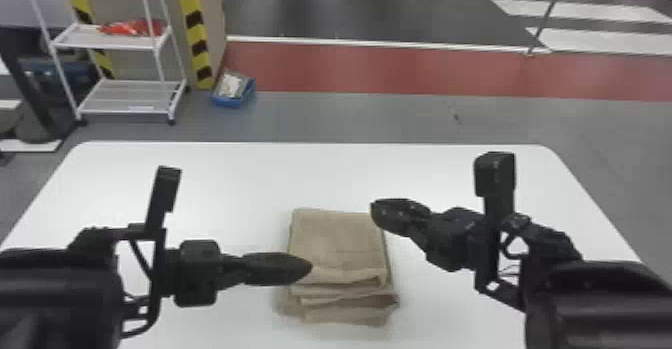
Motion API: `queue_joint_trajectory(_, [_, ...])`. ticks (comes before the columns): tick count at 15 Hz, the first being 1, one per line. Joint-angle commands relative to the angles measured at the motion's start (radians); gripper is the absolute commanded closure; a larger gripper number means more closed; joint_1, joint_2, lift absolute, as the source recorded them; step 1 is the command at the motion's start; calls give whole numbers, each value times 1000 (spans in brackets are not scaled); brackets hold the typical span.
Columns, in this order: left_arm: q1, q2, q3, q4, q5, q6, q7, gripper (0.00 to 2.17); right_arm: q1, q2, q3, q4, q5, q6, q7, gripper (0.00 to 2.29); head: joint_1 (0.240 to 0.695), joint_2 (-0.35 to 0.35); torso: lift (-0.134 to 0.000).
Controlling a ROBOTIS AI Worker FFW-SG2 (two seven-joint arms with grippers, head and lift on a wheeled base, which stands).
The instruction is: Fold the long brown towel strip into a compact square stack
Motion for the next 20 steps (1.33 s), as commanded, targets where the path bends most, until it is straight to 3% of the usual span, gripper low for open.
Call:
queue_joint_trajectory(1, [3,0,152,-66,110,45,45,-2,78,1,-54,1,-115,-265,-48,16,695,-85,-124])
queue_joint_trajectory(2, [16,-1,209,-95,173,91,99,-2,111,1,-58,10,-129,-363,-79,29,695,-70,-124])
queue_joint_trajectory(3, [58,-3,256,-135,242,88,202,-2,151,1,-52,27,-129,-495,-132,33,695,-55,-124])
queue_joint_trajectory(4, [118,-14,298,-172,329,63,369,-2,185,1,-37,62,-123,-673,-186,53,695,-37,-124])
queue_joint_trajectory(5, [179,-21,322,-195,395,-29,510,-2,223,1,-11,73,-97,-753,-267,53,695,-19,-124])
queue_joint_trajectory(7, [293,-21,333,-226,423,-317,703,19,295,1,26,68,-83,-796,-393,53,695,41,-124])
queue_joint_trajectory(8, [342,-21,316,-236,423,-391,808,46,335,1,43,62,-83,-833,-447,53,695,65,-124])
queue_joint_trajectory(10, [424,-21,252,-230,389,-544,1001,70,398,1,52,48,-83,-857,-502,66,695,107,-124])
queue_joint_trajectory(12, [437,-21,207,-180,381,-636,1124,76,423,1,61,24,-85,-781,-560,73,695,146,-124])
queue_joint_trajectory(14, [452,-21,120,-117,262,-851,1254,66,427,1,86,8,-83,-738,-612,80,695,149,-124])
queue_joint_trajectory(18, [498,-21,94,-35,291,-1133,1277,70,426,1,113,-3,-76,-750,-615,83,695,141,-124])
queue_joint_trajectory(20, [520,-21,89,-42,291,-1130,1303,73,423,1,113,7,-73,-750,-615,83,695,144,-124])
